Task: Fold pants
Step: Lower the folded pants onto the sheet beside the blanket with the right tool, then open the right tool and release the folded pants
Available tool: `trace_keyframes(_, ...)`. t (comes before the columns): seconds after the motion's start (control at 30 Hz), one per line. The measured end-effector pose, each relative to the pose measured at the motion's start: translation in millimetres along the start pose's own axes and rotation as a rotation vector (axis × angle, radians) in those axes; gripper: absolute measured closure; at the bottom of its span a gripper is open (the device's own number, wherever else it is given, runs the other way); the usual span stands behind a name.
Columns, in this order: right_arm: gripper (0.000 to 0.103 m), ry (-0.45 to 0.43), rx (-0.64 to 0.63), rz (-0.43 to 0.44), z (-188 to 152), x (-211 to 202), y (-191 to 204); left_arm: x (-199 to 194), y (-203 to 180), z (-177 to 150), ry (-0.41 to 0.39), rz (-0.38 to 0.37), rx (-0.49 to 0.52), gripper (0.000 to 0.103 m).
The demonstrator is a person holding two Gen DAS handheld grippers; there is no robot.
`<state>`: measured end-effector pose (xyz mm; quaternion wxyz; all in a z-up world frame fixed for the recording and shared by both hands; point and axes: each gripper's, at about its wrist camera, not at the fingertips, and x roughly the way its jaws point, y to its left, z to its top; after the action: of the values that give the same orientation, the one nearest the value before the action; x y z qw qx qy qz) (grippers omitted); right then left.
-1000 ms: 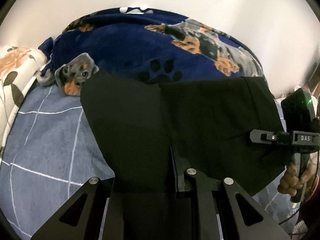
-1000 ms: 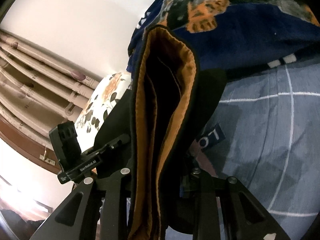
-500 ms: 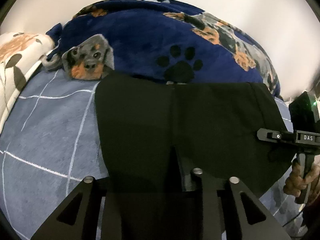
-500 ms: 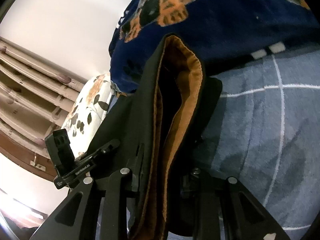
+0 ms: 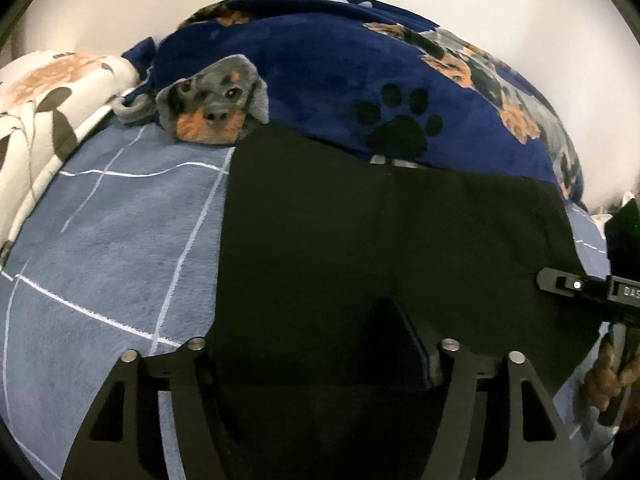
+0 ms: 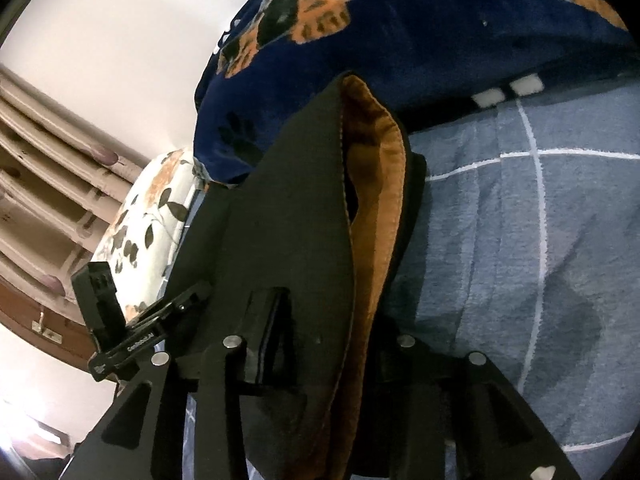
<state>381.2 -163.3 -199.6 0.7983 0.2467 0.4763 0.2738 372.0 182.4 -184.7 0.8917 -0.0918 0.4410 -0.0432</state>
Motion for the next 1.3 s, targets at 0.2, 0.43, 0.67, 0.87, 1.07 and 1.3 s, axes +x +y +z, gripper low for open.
trace_keyframes(0.2, 0.069, -0.038, -0.035, -0.049, -4, 0, 8, 1, -1, -2, -0.010, 0.055, -0.001, 0.023)
trace_keyframes(0.43, 0.060, -0.091, -0.107, -0.170, -10, 4, 27, -1, -7, -3, -0.031, 0.120, 0.017, 0.018)
trace_keyframes(0.67, 0.034, -0.149, -0.256, -0.407, -22, 20, 62, -4, -12, -3, -0.049, 0.179, 0.036, 0.015)
trace_keyframes(0.87, 0.025, -0.171, -0.264, -0.464, -20, 27, 68, -4, -13, -4, -0.053, 0.191, 0.037, 0.014)
trace_keyframes(1.07, 0.021, -0.163, -0.273, -0.486, -22, 28, 68, -5, -16, -5, -0.059, 0.211, 0.049, 0.013)
trace_keyframes(1.3, 0.018, -0.163, -0.273, -0.497, -22, 28, 68, -5, -17, -5, -0.061, 0.217, 0.053, 0.013)
